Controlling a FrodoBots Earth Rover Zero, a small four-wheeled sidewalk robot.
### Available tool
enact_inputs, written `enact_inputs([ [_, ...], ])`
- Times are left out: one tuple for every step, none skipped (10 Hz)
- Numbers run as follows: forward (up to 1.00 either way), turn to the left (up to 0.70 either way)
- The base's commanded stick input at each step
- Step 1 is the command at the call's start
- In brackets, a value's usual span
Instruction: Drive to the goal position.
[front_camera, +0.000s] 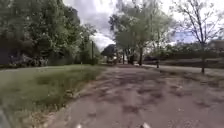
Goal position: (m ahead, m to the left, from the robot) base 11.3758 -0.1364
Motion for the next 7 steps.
enact_inputs([
  [1.0, 0.0],
  [1.0, 0.0],
  [1.0, 0.0],
  [1.0, 0.0],
  [1.0, 0.0],
  [1.0, 0.0],
  [1.0, 0.0],
])
